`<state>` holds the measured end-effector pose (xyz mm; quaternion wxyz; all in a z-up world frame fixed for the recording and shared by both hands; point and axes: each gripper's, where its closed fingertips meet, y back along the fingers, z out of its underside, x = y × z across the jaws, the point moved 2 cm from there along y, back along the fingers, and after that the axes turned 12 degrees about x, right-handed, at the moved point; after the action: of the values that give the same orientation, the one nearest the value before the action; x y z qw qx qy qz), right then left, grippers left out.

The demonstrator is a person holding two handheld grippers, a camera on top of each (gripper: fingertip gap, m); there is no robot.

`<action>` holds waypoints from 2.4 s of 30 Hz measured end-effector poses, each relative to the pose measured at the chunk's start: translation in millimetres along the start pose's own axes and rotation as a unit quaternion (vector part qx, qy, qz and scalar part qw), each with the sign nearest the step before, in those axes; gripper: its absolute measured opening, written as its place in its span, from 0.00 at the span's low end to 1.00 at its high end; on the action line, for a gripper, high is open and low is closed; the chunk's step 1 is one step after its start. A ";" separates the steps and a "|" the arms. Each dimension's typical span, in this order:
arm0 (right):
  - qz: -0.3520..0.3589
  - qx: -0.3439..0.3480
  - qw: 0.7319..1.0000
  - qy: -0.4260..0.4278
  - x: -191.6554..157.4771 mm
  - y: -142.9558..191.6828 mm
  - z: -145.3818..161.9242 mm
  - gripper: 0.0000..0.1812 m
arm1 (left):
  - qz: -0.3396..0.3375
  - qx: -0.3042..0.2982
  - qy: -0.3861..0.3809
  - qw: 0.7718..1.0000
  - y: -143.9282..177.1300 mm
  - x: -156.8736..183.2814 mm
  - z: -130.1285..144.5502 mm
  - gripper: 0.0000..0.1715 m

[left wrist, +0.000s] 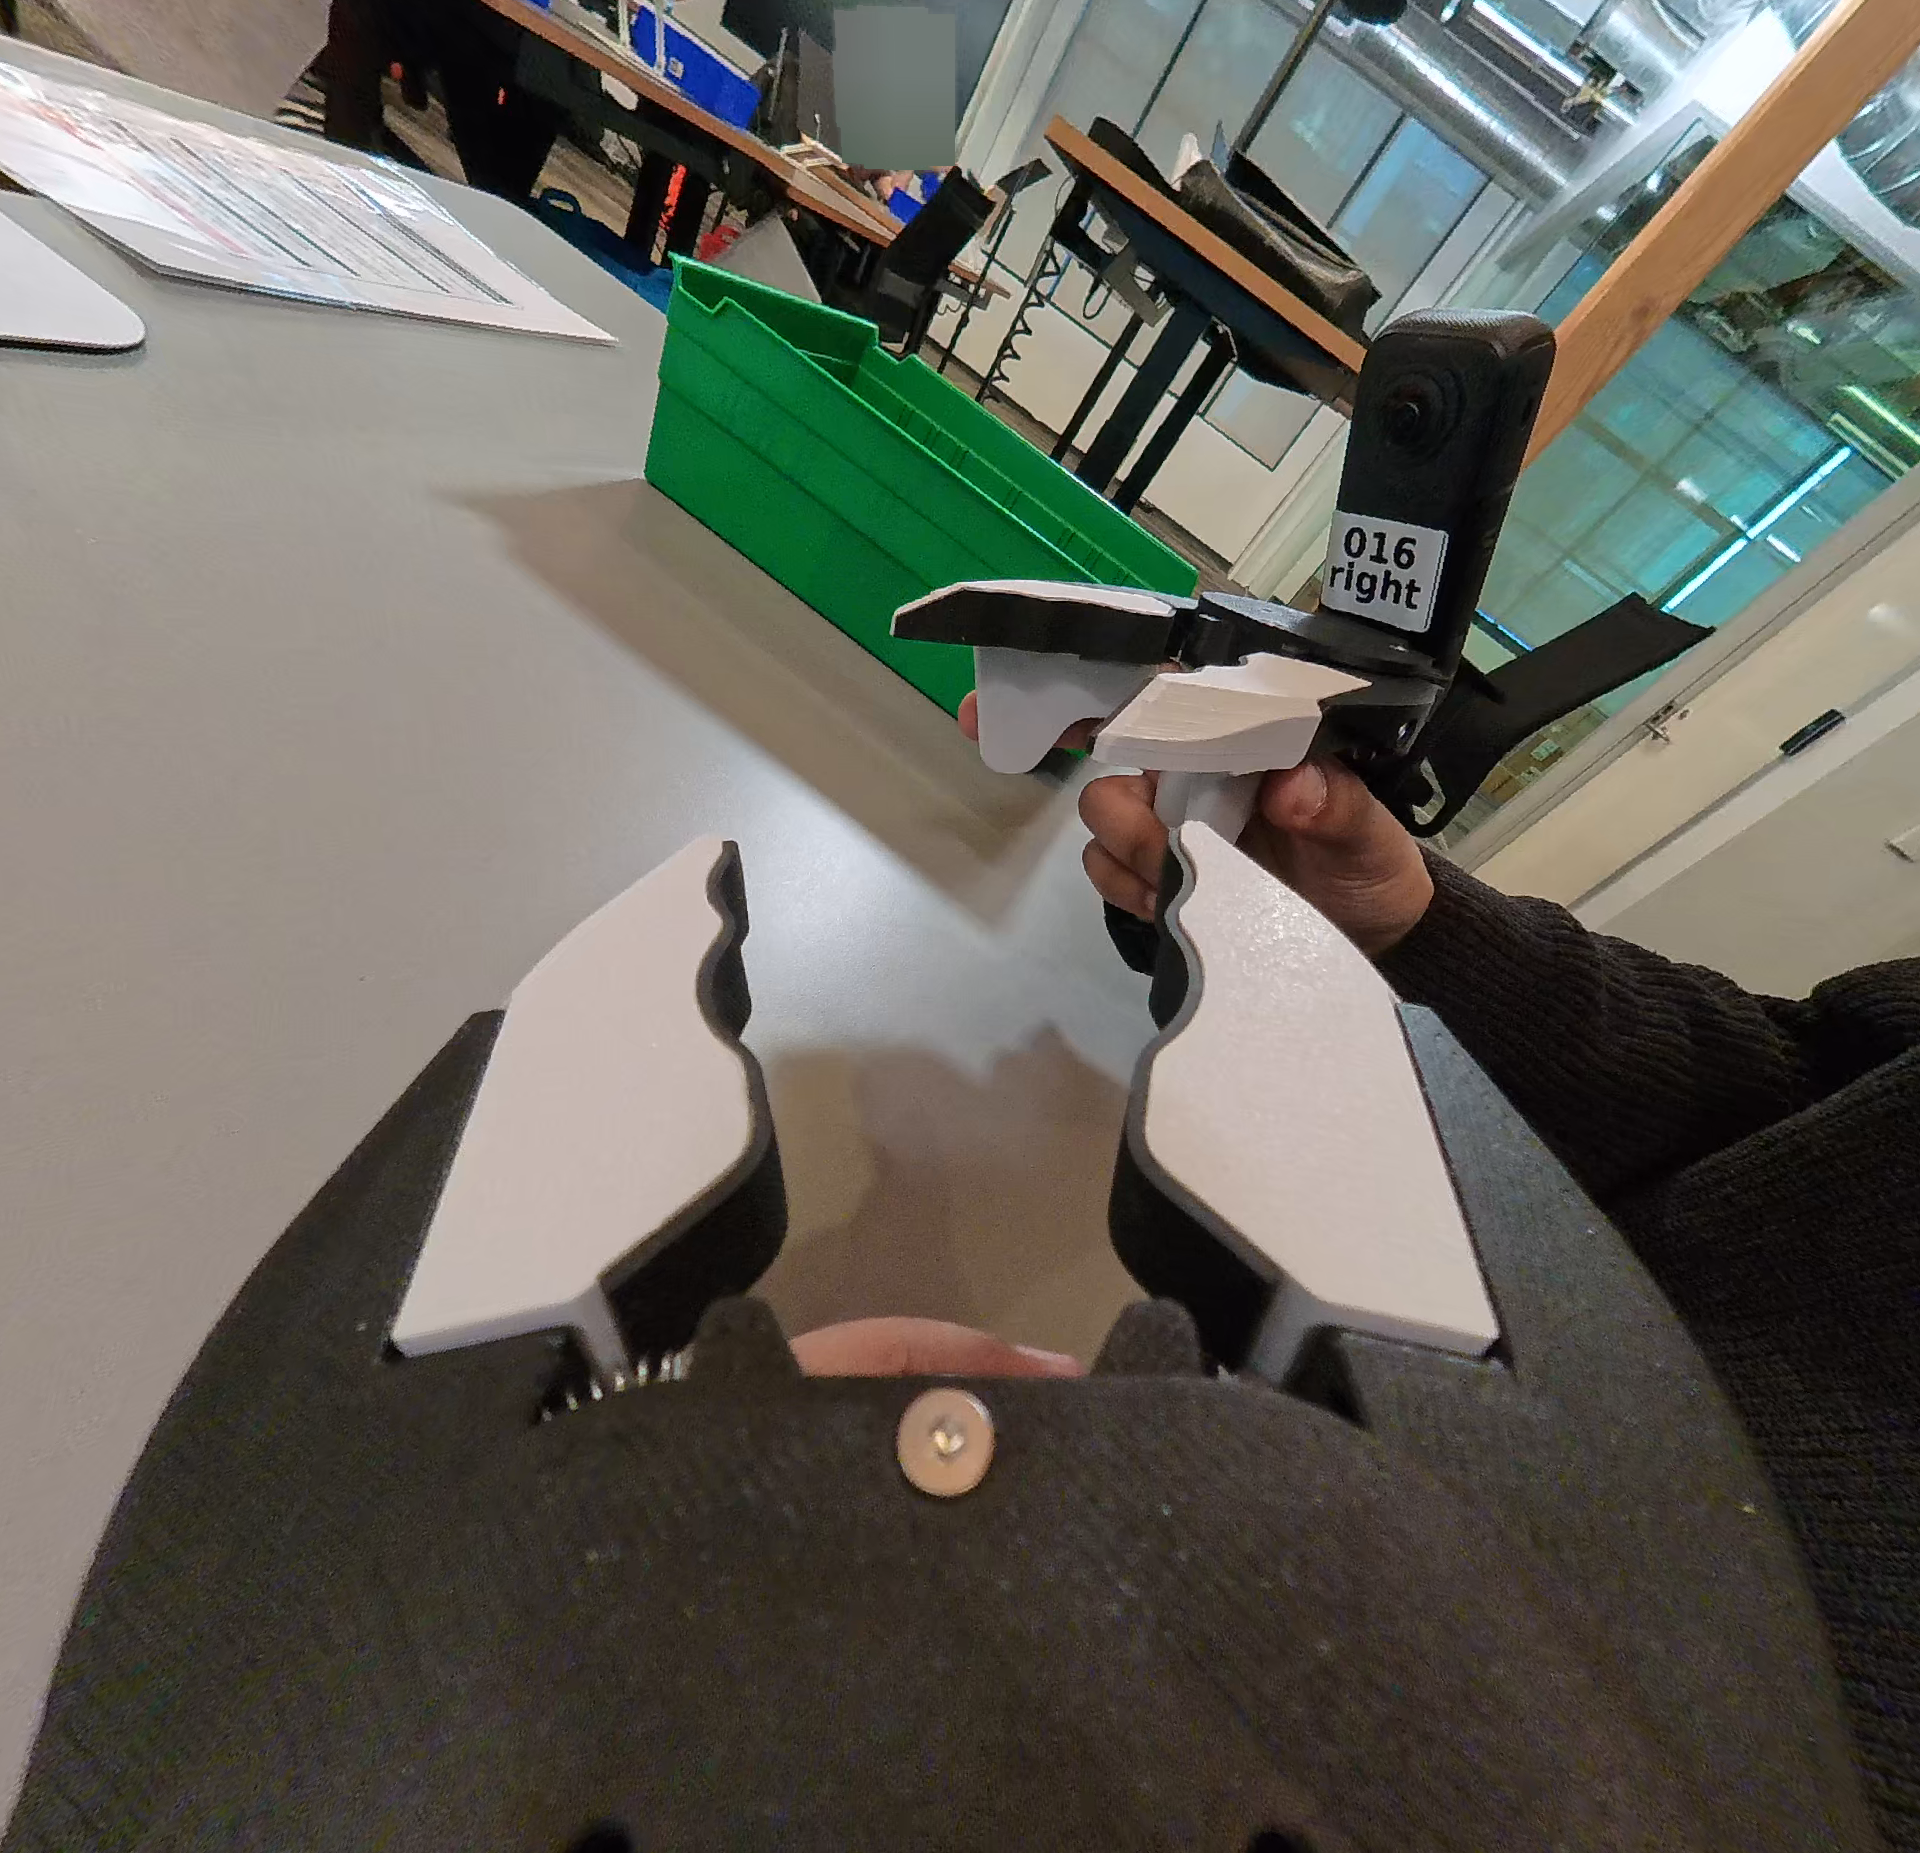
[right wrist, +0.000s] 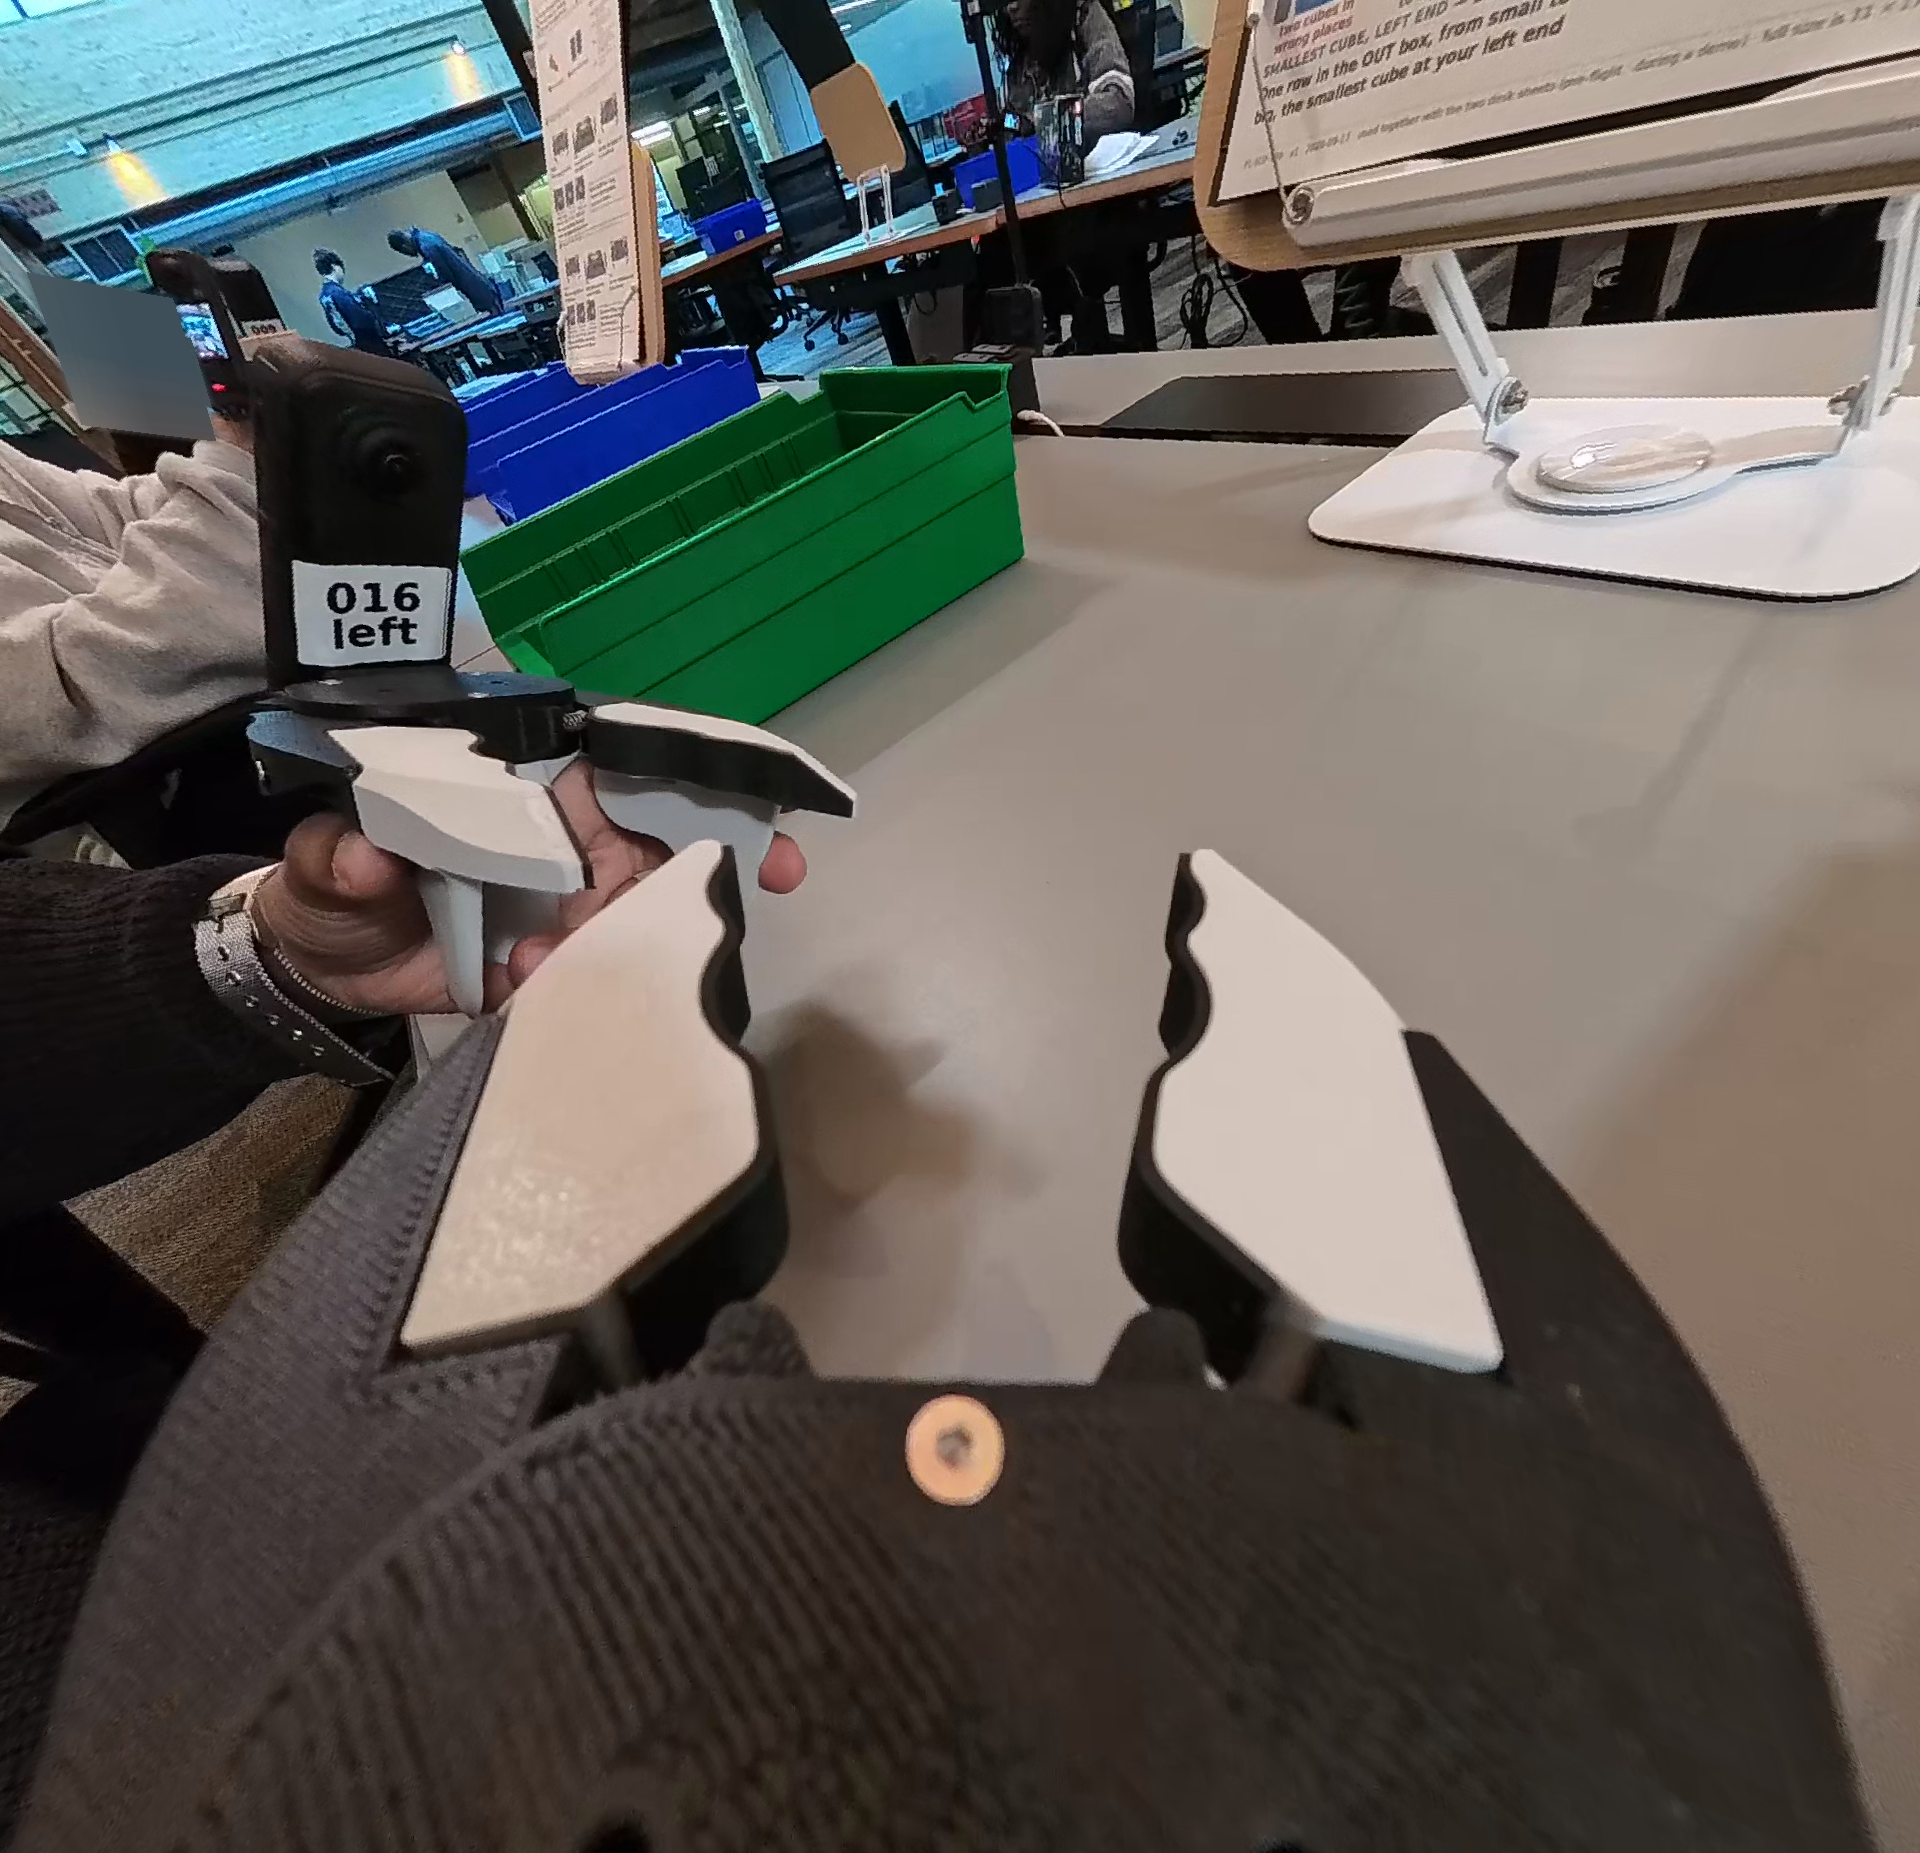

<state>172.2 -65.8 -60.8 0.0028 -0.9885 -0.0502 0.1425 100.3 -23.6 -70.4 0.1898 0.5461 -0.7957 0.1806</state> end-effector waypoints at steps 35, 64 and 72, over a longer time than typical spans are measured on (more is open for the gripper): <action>0.054 0.079 0.992 -0.086 16.8 9.7 -26.5 0.52 | 0.040 0.007 -0.006 0.999 -3.9 20.0 4.7 0.36; 0.040 0.093 0.995 0.001 4.9 6.4 -25.5 0.43 | -0.241 -0.003 -0.292 0.926 107.7 -57.7 -133.4 0.41; 0.023 0.068 0.997 0.013 -4.3 0.1 -17.2 0.43 | -0.480 -0.117 -0.376 0.784 182.0 -121.7 -160.0 0.39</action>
<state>172.9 -66.1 -43.1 0.0672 -0.9887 -0.0174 0.1329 -13.2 214.6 -7.7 0.0002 0.8556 -0.4543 -0.2480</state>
